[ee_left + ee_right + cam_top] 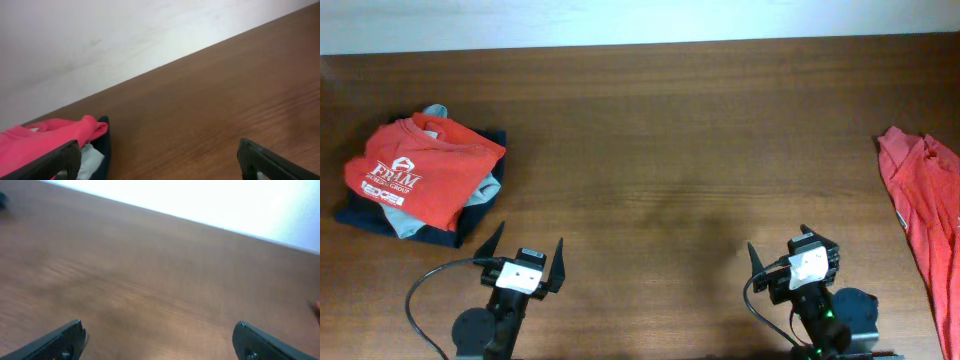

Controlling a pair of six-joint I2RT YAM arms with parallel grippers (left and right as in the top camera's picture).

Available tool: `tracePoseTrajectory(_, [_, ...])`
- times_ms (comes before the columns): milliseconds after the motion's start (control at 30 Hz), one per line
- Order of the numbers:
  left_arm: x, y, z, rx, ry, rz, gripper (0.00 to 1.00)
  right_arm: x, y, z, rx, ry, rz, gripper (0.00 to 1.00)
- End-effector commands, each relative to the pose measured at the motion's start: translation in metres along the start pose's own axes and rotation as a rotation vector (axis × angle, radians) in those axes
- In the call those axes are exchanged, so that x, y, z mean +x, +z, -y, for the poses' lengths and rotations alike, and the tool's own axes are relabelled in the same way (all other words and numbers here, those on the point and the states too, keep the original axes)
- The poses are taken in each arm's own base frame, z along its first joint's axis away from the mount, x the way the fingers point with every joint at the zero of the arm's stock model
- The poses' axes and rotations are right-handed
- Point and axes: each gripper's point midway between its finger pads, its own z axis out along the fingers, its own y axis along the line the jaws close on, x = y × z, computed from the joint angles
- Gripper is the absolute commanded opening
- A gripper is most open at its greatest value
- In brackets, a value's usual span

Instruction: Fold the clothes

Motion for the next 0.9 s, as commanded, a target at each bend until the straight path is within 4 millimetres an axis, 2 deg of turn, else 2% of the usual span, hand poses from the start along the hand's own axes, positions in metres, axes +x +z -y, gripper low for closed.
tracePoseTrajectory(0, [0.001, 0.000, 0.004, 0.019, -0.074, 0.008, 0.99, -0.014, -0.002, -0.019, -0.112, 0.012, 0.067, 0.99])
tracePoseTrajectory(167, [-0.014, -0.003, 0.000, 0.010, -0.105, 0.040, 1.00, -0.022, -0.003, -0.021, -0.134, 0.093, 0.095, 0.98])
tracePoseTrajectory(300, [-0.046, -0.011, -0.011, -0.008, -0.113, 0.075, 0.99, -0.028, -0.005, -0.020, -0.133, 0.185, 0.095, 0.99])
tracePoseTrajectory(433, [-0.069, -0.010, -0.023, -0.021, -0.125, 0.005, 0.99, -0.039, -0.007, -0.013, -0.107, 0.262, 0.076, 0.98])
tracePoseTrajectory(633, [-0.105, 0.016, -0.039, 0.028, -0.167, -0.192, 0.99, -0.061, -0.003, 0.000, -0.074, 0.345, -0.067, 0.98])
tracePoseTrajectory(767, [-0.139, 0.046, -0.055, 0.062, -0.189, -0.324, 0.99, -0.077, 0.007, 0.017, -0.017, 0.382, -0.257, 0.99])
tracePoseTrajectory(867, [-0.158, 0.063, -0.063, 0.088, -0.201, -0.385, 0.99, -0.099, 0.019, 0.025, -0.017, 0.396, -0.368, 0.98])
